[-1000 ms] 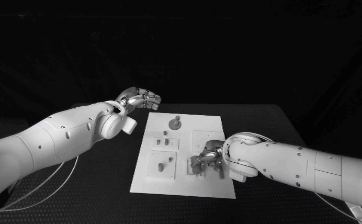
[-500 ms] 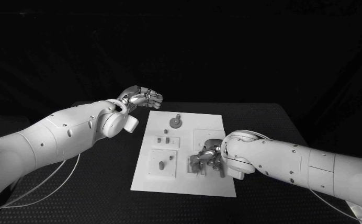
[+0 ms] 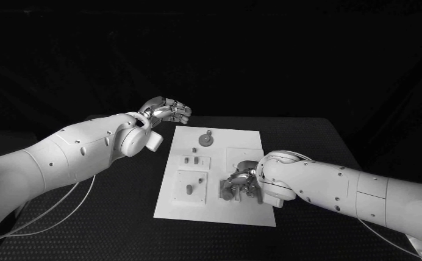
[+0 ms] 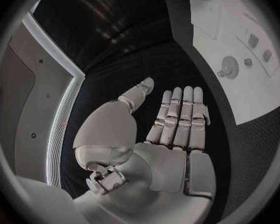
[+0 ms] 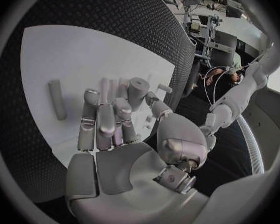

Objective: Assemble the parts on the task board

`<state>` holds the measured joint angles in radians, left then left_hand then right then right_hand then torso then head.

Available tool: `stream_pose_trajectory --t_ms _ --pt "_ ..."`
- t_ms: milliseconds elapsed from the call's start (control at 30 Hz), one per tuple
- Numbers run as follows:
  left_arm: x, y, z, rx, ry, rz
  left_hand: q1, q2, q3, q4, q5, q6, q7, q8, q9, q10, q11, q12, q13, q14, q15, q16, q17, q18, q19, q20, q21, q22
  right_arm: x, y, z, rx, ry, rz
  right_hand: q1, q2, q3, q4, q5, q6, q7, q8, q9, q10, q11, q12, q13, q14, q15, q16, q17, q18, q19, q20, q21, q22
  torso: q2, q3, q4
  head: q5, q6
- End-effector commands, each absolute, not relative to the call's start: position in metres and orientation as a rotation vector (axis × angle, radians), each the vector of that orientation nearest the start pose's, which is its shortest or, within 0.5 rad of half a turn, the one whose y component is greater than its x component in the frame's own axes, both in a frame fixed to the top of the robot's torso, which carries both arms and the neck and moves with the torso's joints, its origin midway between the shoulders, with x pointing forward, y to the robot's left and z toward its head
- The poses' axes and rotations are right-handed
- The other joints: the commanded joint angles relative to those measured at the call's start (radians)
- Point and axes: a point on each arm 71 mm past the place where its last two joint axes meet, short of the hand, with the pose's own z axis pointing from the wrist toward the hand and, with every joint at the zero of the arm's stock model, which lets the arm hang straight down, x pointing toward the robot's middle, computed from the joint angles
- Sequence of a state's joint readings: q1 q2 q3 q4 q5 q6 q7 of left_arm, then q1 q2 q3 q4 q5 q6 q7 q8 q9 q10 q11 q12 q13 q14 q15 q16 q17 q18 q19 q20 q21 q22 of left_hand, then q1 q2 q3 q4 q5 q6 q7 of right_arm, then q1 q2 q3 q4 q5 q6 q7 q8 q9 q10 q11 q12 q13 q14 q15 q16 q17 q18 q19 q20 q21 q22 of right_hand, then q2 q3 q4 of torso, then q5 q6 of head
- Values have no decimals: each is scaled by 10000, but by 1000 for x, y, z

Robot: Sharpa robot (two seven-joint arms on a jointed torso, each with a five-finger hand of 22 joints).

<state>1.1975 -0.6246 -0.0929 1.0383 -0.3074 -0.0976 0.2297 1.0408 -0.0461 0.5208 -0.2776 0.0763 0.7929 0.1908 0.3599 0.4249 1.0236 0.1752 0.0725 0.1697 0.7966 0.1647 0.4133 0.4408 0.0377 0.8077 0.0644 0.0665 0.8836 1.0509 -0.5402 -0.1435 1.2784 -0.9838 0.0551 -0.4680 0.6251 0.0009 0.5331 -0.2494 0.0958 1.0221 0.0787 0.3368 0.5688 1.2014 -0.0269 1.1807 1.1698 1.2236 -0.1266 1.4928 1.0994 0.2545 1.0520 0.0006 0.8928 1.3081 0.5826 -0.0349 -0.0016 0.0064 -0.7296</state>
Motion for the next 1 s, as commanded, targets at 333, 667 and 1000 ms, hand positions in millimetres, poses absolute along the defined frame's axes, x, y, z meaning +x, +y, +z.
stream_pose_trajectory --t_ms 333,667,1000 --pt "555 229 -231 -8688 17212 -12593 -148 -1 -31 57 -23 -24 68 19 -18 33 37 2 -28 -7 99 -68 16 120 -13 87 18 -18 453 -134 -345 2517 24895 4933 -524 -855 296 712 -3 -227 121 -197 16 -441 68 -364 -294 -481 38 -12 -479 73 -202 50 -4 172 1 5 -9 -5 -37" --pt "555 230 -231 -8697 17207 -12576 -143 5 -26 55 -18 -30 70 17 -21 34 37 2 -36 -7 100 -77 22 124 -17 88 17 -23 447 -141 -341 2139 24818 5174 -438 -1675 664 1175 -24 -234 133 -217 96 -478 77 -332 -292 -566 52 77 -606 73 -210 30 43 189 -8 10 -12 1 -59" --pt "555 232 -231 -8715 17197 -12542 -142 1 -26 51 -15 -30 71 19 -23 37 36 4 -44 -6 102 -86 28 127 -21 92 17 -28 434 -149 -333 1255 24612 5200 -11 -1974 844 1126 -37 -127 90 -140 198 -434 37 -290 -293 -497 15 151 -596 73 -165 14 102 187 -5 8 -18 17 -90"
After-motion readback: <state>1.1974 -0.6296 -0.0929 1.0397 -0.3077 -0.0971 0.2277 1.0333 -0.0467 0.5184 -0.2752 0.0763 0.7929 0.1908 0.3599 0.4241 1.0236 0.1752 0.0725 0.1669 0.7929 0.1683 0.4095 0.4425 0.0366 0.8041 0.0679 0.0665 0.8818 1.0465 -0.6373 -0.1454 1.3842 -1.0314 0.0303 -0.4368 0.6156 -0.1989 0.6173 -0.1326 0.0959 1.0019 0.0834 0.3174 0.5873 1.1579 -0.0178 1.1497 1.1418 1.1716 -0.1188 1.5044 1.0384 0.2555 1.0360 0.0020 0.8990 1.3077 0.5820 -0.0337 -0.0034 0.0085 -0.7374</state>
